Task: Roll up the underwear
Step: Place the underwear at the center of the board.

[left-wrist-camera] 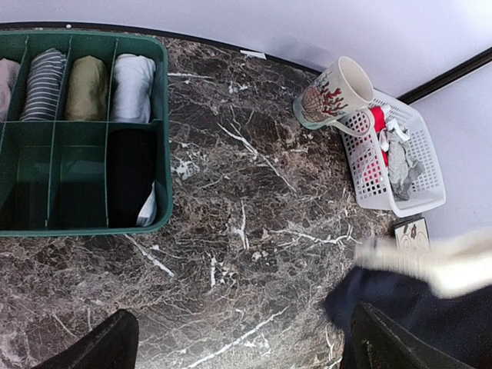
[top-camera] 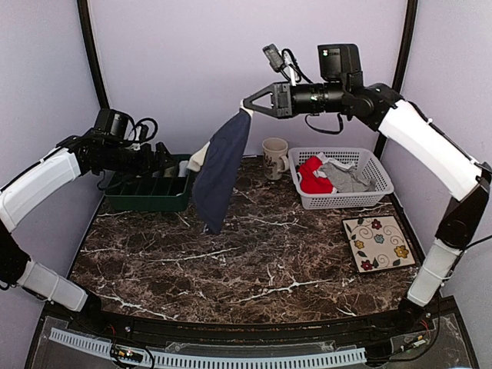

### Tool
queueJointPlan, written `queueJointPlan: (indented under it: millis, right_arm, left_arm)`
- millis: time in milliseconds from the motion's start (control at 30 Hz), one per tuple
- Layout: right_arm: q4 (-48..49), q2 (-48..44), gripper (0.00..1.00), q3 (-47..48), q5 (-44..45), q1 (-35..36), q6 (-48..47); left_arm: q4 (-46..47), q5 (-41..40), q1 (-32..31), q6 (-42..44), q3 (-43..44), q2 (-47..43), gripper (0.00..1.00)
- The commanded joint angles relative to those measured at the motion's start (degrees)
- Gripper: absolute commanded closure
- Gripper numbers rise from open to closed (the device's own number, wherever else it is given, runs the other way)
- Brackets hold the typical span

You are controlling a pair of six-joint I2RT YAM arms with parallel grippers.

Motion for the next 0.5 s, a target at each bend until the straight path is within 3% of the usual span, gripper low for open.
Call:
queueJointPlan:
  millis: [0, 100, 133, 167, 300, 467]
  right_arm:
    - [6.5, -11.4, 0.98, -20.3, -1.3, -4.4, 2.0]
    - [5.0, -14.6, 0.25, -39.5, -0.7, -9.5, 0.5]
    - [1.2, -13.8, 0.10, -43.6, -0.1, -11.1, -0.7]
    - [-1.4, -12.8, 0.02, -45.6, -0.1, -11.8, -2.2]
    - [-0.9, -14.1, 0.01, -50.1, 0.9, -11.4, -1.5]
    - [-3.9, -12.7, 0.14, -50.5, 1.6, -10.6, -1.7]
  left_arm:
    - [-2.6, -1.4, 0.9, 1.0, 0.5, -4.6, 0.01]
    - [-3.8, -1.3, 1.0, 1.5, -1.6, -6.1, 0.01]
    - [-4.3, -1.0, 1.0, 1.9, -2.4, -6.8, 0.01]
    - [-4.8, -0.7, 1.0, 2.2, -3.2, -7.5, 0.01]
    - [-5.0, 2.5, 1.1, 3.1, -8.8, -10.5, 0.01]
    - [-4.3, 9.3, 0.9, 4.8, -14.8, -12.0, 0.01]
